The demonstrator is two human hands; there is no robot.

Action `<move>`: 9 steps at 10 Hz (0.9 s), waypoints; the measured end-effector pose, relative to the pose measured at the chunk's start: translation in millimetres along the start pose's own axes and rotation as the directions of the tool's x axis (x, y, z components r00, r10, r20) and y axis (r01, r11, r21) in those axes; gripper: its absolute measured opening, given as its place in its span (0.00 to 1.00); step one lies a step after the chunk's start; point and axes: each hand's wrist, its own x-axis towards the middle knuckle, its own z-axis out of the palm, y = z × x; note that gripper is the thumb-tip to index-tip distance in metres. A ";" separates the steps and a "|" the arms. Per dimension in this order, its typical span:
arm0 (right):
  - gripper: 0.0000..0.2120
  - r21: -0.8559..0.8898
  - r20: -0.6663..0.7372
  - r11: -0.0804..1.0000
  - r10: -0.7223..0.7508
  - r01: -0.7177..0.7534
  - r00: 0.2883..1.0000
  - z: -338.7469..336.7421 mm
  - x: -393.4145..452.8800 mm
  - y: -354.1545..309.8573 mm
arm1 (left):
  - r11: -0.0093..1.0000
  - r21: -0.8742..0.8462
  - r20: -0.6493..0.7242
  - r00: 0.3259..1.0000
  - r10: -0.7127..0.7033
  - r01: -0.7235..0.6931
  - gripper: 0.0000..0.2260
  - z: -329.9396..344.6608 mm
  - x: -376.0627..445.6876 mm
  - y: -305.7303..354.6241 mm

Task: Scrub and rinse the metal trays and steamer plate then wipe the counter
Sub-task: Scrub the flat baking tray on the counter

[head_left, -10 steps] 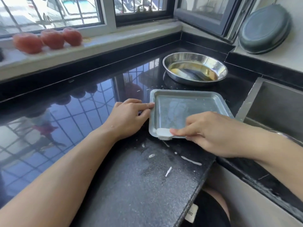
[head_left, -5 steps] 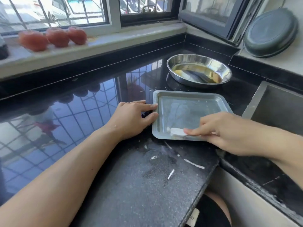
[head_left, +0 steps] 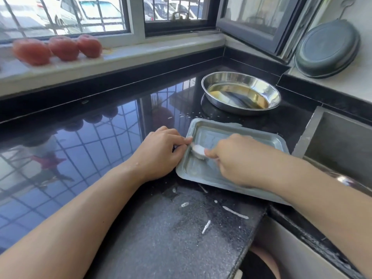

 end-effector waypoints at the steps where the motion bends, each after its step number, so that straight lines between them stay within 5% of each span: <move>1: 0.17 0.095 0.079 0.994 0.050 -0.057 0.996 -13.8 17.9 -2.6 | 1.000 -0.010 -0.006 1.000 0.023 -0.023 0.14 -0.9 -1.9 2.9; 3: 0.09 0.175 0.235 0.984 -0.055 0.013 0.971 -22.2 -16.2 -32.9 | 0.999 0.010 -0.002 0.999 0.033 -0.032 0.14 -3.0 -3.7 9.3; 5: 0.14 0.234 0.082 0.966 0.096 -0.112 0.992 -17.0 17.6 -29.4 | 0.998 0.018 -0.019 0.998 0.057 -0.057 0.14 -4.1 -4.7 12.7; 8: 0.09 0.218 0.250 0.974 0.009 -0.065 0.968 -20.5 -7.1 -31.4 | 0.997 0.025 -0.020 0.997 0.069 -0.068 0.11 -1.6 -4.6 14.2; 9: 0.10 0.254 0.146 0.958 0.100 -0.135 0.984 -21.3 18.8 -27.8 | 0.995 0.026 -0.008 0.995 0.101 -0.101 0.11 -2.2 -4.7 12.6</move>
